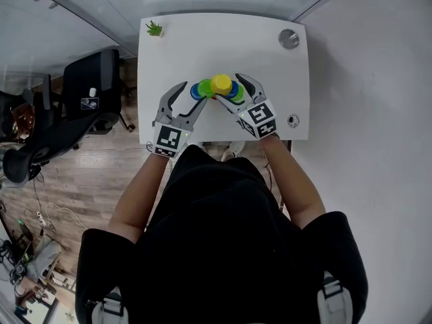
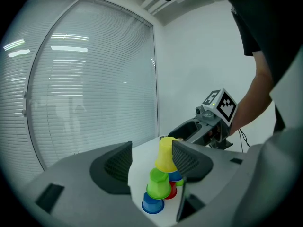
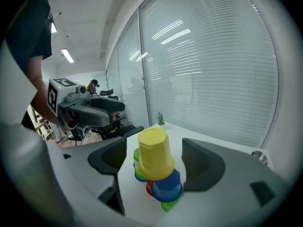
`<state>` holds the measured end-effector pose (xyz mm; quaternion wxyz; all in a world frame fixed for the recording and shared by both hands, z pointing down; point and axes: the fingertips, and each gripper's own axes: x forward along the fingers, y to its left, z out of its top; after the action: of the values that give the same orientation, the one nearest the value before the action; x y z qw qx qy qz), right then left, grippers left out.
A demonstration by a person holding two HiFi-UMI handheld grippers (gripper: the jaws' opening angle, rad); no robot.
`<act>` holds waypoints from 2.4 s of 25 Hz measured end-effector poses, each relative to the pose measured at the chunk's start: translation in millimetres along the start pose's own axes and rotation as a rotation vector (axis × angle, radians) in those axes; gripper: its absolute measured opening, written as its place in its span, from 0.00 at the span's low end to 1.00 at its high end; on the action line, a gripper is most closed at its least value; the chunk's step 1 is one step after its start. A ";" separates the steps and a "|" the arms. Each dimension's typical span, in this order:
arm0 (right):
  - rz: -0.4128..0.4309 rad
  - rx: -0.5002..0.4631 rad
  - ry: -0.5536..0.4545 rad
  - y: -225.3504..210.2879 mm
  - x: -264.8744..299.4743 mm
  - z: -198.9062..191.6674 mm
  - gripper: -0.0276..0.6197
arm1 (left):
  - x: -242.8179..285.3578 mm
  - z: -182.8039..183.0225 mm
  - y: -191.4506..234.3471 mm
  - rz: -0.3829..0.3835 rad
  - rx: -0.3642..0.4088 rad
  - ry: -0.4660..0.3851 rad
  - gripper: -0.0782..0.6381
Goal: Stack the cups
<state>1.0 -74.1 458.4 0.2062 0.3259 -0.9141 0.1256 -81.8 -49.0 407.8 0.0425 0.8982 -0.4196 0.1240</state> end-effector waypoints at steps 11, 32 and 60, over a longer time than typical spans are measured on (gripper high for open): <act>-0.013 -0.002 -0.206 22.3 -82.3 53.5 0.48 | -33.5 37.0 -18.6 0.010 -0.014 -0.062 0.42; 0.072 -0.048 -0.349 85.9 -154.9 86.6 0.33 | -80.1 87.3 -85.5 -0.064 0.026 -0.174 0.12; 0.052 -0.070 -0.376 98.0 -178.0 83.7 0.05 | -93.1 100.5 -98.2 -0.041 0.048 -0.191 0.12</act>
<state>37.8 66.4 293.5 0.0395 0.3125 -0.9484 0.0359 -45.5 65.4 289.4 -0.0170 0.9151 -0.4002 0.0468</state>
